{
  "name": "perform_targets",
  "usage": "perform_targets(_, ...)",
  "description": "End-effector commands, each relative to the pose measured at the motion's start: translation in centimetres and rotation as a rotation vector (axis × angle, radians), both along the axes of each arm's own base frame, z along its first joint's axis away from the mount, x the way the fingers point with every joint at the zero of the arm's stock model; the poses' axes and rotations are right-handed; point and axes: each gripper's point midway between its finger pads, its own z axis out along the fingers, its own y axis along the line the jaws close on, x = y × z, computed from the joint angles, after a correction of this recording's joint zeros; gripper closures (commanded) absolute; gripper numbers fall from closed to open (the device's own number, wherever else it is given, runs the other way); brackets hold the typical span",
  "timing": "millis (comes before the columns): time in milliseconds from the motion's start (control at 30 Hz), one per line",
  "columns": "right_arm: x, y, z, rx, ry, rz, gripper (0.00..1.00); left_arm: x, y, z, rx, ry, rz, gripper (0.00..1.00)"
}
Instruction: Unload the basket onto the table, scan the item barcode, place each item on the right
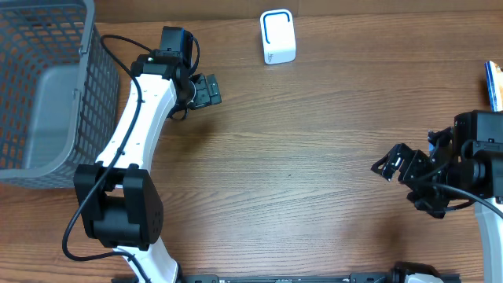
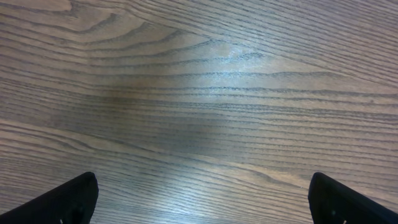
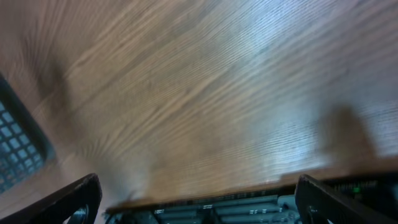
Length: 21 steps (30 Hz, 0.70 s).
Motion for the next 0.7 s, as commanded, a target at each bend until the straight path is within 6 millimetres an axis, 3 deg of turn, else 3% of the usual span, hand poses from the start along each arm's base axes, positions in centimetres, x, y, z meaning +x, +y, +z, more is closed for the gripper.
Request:
perform_targets(0, 0.8, -0.9, -0.5, -0.062, -0.031, 0.004, 0.00, 0.4, -0.1, 0.8, 0.007, -0.025, -0.016, 0.00)
perform_targets(233, 2.6, -1.1, -2.3, -0.073, -0.096, 0.027, 0.00, 0.4, -0.1, 0.8, 0.007, -0.025, -0.016, 0.00)
perform_targets(333, 3.0, 0.0, -3.8, -0.053, -0.178, 0.177, 0.00, 0.4, -0.1, 0.8, 0.007, -0.025, -0.016, 0.00)
perform_targets(500, 4.0, 1.6, -4.6, -0.032, -0.427, 0.313, 0.00, 0.4, -0.1, 0.8, 0.007, -0.025, -0.016, 0.00)
perform_targets(667, 5.0, 3.2, -3.0, -0.017, -0.780, 0.367, 0.00, 0.4, -0.1, 0.8, 0.007, -0.025, -0.016, 0.00)
